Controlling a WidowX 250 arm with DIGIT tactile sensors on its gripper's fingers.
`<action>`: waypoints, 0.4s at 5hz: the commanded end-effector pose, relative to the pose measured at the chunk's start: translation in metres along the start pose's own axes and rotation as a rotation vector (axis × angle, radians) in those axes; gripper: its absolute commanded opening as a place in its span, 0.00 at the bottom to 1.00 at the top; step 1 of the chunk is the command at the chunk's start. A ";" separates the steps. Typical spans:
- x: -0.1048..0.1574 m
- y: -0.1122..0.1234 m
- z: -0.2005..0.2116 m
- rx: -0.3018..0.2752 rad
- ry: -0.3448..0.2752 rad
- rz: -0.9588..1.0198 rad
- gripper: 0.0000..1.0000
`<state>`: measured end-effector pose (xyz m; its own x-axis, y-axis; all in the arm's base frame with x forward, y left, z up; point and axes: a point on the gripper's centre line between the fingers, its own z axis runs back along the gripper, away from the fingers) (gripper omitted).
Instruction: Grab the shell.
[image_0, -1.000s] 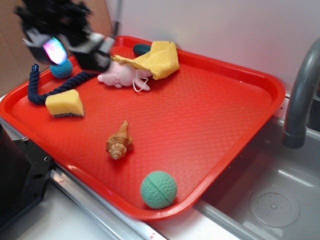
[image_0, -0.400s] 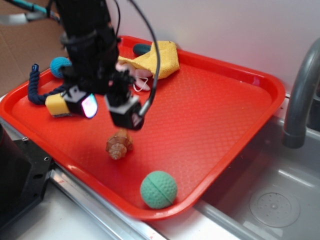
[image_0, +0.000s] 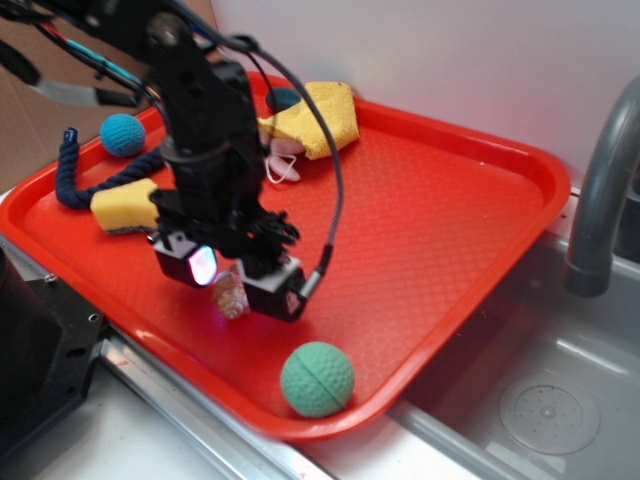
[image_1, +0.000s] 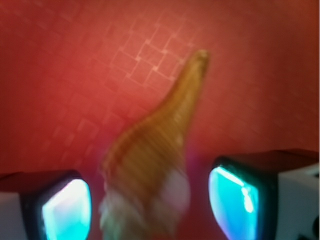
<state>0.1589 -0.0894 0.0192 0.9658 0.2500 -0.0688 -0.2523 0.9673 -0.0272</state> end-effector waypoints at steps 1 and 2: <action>-0.016 -0.007 0.005 -0.039 0.034 -0.009 0.00; -0.008 -0.003 0.040 -0.051 -0.016 -0.078 0.00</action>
<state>0.1459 -0.0905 0.0548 0.9834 0.1624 -0.0806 -0.1673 0.9842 -0.0583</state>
